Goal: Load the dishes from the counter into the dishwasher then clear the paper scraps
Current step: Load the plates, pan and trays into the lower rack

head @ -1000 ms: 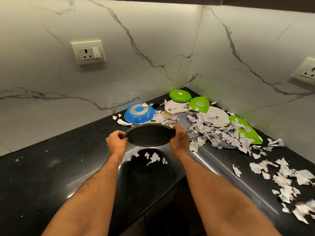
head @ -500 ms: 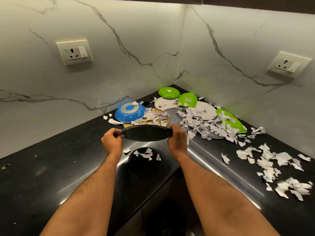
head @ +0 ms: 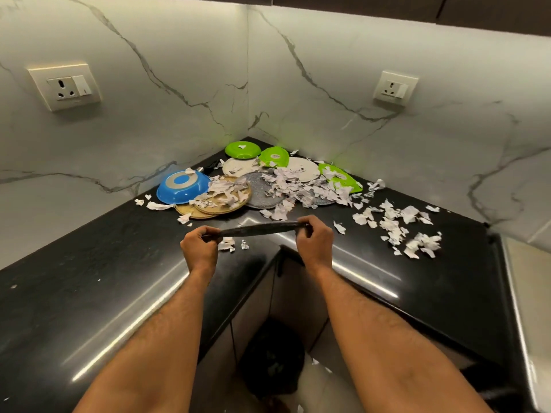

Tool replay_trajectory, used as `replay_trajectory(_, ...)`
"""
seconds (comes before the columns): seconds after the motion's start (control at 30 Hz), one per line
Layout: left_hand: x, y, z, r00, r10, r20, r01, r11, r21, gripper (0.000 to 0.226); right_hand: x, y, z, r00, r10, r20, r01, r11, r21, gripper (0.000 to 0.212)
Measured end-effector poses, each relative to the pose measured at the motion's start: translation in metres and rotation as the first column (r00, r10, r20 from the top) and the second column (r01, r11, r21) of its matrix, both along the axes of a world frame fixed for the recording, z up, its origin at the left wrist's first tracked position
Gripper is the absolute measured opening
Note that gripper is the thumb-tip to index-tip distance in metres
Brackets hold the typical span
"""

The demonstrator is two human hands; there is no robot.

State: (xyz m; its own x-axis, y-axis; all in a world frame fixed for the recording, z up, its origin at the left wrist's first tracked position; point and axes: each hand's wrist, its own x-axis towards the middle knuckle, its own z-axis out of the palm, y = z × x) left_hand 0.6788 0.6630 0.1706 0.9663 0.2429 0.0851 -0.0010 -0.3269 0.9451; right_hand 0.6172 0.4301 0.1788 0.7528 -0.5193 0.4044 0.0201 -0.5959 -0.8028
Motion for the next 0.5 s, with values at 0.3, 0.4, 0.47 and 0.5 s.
replay_trajectory(0.3,-0.06,-0.058,-0.041,0.975,-0.192,-0.109,0.19,0.981,-0.026,0.015,-0.107,-0.032,-0.015,0.972,-0.233,0.043,0.221,0.957,0.186,0.015)
replay_trajectory(0.4,-0.082,-0.086,-0.059,0.951,-0.274,-0.143,0.267,0.962,-0.064,0.026,-0.138,-0.055,-0.029,0.967,-0.253,0.026,0.249,0.963,0.104,0.02)
replay_trajectory(0.47,-0.097,-0.105,-0.068,0.938,-0.307,-0.158,0.294,0.95,-0.102,0.038,-0.159,-0.067,-0.039,0.961,-0.275,0.015,0.274,0.96,0.05,0.033)
replay_trajectory(0.5,-0.104,-0.117,-0.076,0.931,-0.323,-0.171,0.305,0.944,-0.122,0.043,-0.17,-0.074,-0.044,0.955,-0.297,0.009,0.296,0.955,0.034,0.042)
